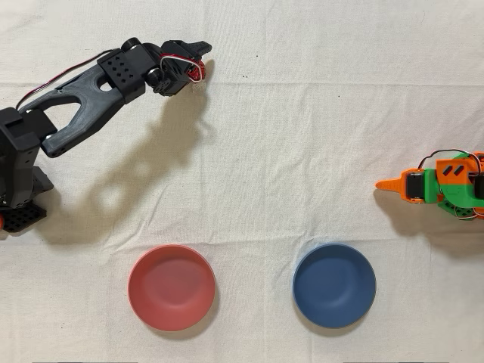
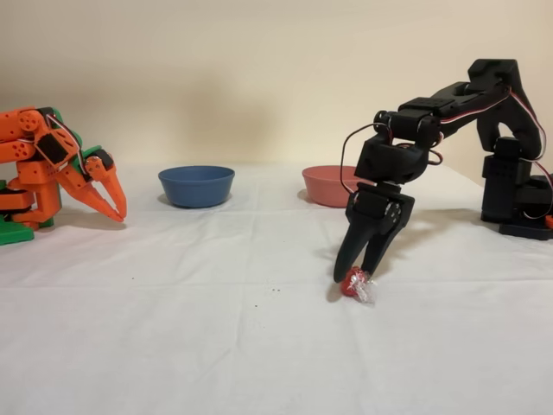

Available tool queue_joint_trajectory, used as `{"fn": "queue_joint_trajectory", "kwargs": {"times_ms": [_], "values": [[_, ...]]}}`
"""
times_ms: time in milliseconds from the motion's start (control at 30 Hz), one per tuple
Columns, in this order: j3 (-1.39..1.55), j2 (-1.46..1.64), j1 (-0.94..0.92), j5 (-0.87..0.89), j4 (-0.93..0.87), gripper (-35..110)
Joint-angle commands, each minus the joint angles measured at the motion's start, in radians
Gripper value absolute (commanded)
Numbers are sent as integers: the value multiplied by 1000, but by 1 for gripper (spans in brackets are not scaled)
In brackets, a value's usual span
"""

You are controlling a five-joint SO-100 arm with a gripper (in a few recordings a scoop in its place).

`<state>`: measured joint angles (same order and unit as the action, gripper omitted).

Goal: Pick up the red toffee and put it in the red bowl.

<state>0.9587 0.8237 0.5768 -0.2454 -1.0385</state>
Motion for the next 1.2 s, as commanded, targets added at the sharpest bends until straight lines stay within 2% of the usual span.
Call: {"fn": "queue_joint_trajectory", "kwargs": {"times_ms": [0, 933, 1167], "values": [[-71, 25, -6, -18, 2, 35], [25, 61, -14, -17, 25, 31], [23, 63, -3, -8, 26, 16]]}}
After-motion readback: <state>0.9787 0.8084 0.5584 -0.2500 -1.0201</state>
